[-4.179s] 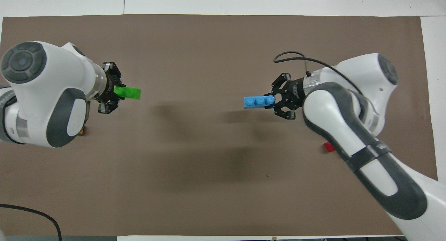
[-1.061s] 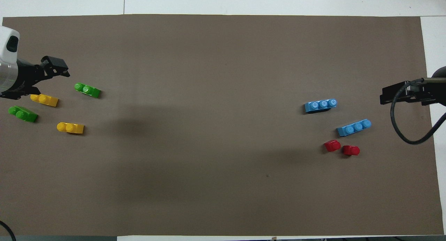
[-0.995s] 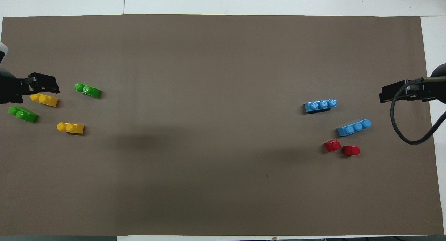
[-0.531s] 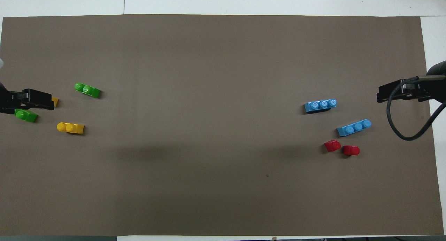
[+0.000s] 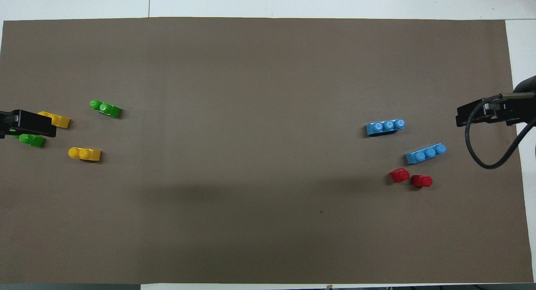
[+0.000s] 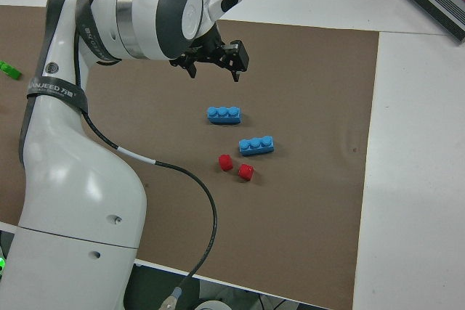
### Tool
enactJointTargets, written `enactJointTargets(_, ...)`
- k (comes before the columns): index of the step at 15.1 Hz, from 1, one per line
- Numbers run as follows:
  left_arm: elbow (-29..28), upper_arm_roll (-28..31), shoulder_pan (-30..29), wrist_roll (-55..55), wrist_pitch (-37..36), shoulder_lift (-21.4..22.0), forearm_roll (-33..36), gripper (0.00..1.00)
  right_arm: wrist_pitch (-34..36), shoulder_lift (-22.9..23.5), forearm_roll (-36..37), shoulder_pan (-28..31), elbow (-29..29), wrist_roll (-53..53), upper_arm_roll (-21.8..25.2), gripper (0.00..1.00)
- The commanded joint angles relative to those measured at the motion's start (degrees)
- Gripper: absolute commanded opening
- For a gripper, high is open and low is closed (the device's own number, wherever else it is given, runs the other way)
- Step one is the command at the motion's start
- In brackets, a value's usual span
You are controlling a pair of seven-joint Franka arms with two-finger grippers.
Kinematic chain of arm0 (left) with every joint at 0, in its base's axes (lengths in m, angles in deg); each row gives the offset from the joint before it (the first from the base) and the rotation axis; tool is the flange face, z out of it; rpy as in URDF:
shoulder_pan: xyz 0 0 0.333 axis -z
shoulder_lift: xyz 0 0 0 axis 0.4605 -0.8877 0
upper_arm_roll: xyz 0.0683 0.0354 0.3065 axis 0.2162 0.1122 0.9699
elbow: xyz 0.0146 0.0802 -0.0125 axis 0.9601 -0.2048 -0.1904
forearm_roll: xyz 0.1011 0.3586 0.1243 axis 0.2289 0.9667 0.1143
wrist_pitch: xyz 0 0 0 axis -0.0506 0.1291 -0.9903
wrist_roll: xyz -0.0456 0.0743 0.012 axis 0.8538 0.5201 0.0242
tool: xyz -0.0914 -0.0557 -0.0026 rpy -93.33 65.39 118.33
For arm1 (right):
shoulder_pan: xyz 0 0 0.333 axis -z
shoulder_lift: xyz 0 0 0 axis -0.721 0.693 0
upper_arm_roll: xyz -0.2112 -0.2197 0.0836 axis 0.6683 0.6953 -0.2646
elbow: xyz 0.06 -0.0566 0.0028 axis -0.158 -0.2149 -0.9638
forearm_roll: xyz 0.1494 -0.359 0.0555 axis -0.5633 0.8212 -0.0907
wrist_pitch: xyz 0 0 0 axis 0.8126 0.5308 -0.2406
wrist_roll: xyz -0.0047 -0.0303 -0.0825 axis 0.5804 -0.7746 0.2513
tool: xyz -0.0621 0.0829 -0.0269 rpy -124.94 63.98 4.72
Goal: Remove green block with left arm and hold with right
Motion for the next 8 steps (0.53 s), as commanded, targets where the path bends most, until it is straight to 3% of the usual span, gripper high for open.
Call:
enactJointTargets(1, 1.64, -0.02, 0.20, -0.81, -1.52, -0.85, -0.53, 1.00, 1.12, 0.29, 1.04, 1.07, 0.77, 1.41, -0.61, 1.00)
enactJointTargets(8, 1.55, -0.11, 0.20, -0.81, -1.35, -0.76, -0.53, 1.00, 1.12, 0.20, 0.69, 1.16, 0.68, 1.49, -0.70, 1.00)
